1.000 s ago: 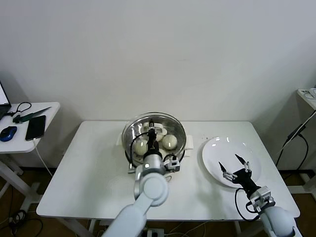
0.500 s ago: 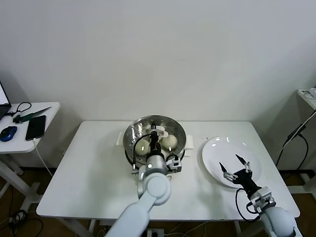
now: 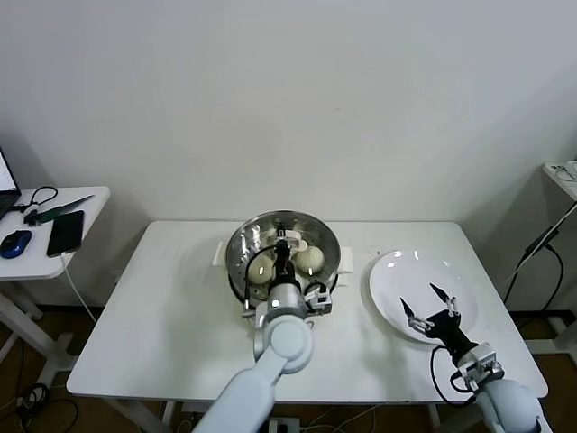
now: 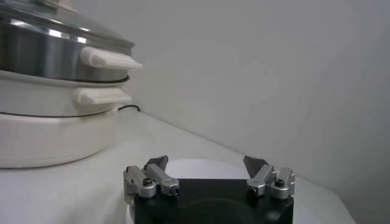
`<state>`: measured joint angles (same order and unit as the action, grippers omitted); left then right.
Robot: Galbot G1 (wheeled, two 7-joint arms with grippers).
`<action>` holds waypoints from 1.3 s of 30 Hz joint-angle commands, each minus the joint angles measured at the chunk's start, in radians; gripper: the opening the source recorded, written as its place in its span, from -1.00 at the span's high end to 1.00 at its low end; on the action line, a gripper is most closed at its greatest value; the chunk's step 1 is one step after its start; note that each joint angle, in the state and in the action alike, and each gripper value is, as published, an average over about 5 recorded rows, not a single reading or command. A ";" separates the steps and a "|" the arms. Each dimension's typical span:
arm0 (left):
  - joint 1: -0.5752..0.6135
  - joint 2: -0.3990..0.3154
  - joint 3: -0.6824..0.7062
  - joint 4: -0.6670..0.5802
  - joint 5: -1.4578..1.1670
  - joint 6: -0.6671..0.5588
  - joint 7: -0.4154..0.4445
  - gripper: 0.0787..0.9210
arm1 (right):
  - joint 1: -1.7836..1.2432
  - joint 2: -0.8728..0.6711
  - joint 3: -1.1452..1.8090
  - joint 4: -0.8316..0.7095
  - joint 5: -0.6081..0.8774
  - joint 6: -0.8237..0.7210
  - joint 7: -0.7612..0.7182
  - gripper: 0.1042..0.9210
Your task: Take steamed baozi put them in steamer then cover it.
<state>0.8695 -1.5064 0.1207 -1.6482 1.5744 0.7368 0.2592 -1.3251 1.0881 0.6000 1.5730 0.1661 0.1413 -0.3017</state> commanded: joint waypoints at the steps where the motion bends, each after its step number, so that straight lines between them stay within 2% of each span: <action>1: 0.001 0.001 0.008 0.006 -0.015 0.049 -0.018 0.85 | 0.000 0.000 0.003 0.001 0.000 0.000 -0.004 -0.76; 10: -0.002 0.019 0.016 -0.026 -0.029 0.049 0.023 0.85 | -0.009 0.002 0.010 0.027 0.027 -0.050 0.000 -0.76; 13: 0.003 0.036 0.018 -0.060 -0.038 0.049 0.037 0.78 | -0.012 -0.001 0.012 0.033 0.040 -0.068 0.005 -0.76; 25: 0.107 0.129 0.021 -0.307 -0.096 0.049 0.050 -0.01 | 0.000 -0.006 0.005 0.022 0.038 -0.084 0.005 -0.76; 32: 0.184 0.212 -0.004 -0.416 -0.151 0.049 0.051 -0.48 | 0.008 -0.002 -0.001 0.018 0.032 -0.085 0.004 -0.76; 35: 0.220 0.248 -0.050 -0.462 -0.204 0.044 0.021 -0.66 | 0.008 -0.001 -0.001 0.019 0.031 -0.084 0.003 -0.76; 39: 0.274 0.303 -0.179 -0.516 -0.377 -0.005 -0.110 -0.76 | 0.004 -0.001 0.004 0.023 0.034 -0.081 0.003 -0.76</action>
<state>1.0214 -1.3275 0.1029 -1.9873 1.4307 0.7362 0.2917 -1.3186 1.0873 0.5999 1.5916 0.1949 0.0637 -0.2989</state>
